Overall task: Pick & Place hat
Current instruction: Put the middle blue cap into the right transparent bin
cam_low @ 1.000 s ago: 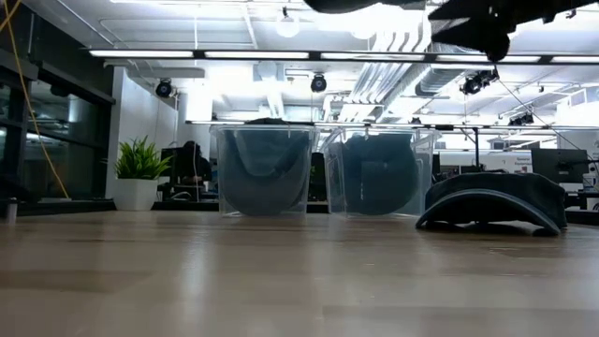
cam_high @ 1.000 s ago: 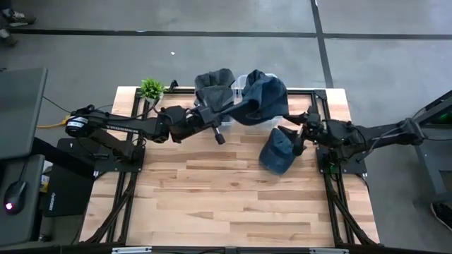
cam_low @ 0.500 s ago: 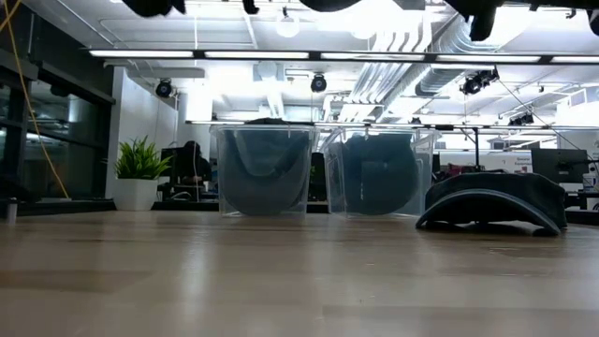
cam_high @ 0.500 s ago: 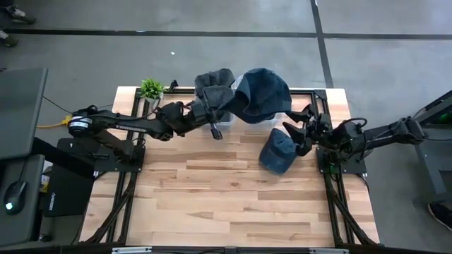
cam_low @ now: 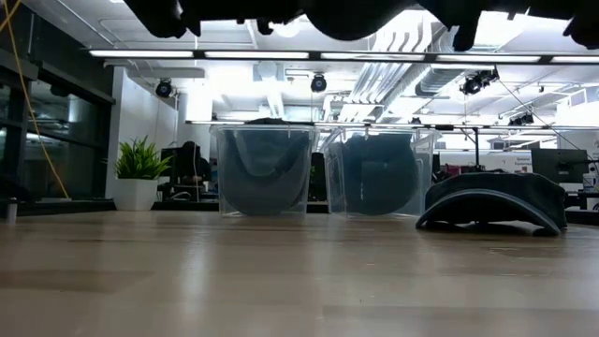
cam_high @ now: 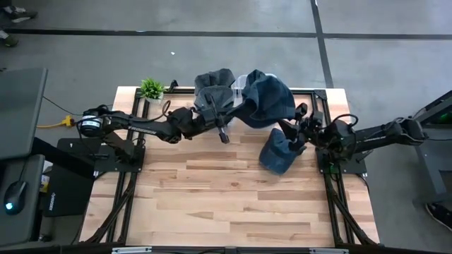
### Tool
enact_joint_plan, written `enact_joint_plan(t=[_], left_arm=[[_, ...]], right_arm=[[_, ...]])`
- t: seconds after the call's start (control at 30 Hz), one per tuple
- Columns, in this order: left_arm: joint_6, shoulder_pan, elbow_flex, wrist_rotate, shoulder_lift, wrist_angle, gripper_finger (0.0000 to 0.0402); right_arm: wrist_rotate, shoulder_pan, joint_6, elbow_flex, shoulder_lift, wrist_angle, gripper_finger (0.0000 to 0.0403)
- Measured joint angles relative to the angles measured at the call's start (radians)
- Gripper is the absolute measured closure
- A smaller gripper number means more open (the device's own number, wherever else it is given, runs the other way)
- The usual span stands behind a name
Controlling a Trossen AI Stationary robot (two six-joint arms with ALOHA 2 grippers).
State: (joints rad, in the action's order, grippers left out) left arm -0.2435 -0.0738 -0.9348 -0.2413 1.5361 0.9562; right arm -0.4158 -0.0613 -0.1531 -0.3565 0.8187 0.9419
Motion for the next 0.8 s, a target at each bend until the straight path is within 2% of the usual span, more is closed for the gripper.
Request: enact_joint_plan(t=[0.37,0.6,0.8], left_arm=[[-0.021,0.000,0.000,-0.003,0.000,-0.007,0.0396],[-0.021,0.000,0.000,0.000,0.000,-0.025,0.0396],[-0.021,0.000,0.000,0.044,0.000,-0.022,0.0396]], right_arm=[[0.029,0.002,-0.030,0.000,0.019,0.069,0.0166],[-0.010,0.002,-0.031,-0.001,0.019,0.081,0.0167],[-0.099,0.015,-0.034,-0.001,0.020,0.081,0.0167]])
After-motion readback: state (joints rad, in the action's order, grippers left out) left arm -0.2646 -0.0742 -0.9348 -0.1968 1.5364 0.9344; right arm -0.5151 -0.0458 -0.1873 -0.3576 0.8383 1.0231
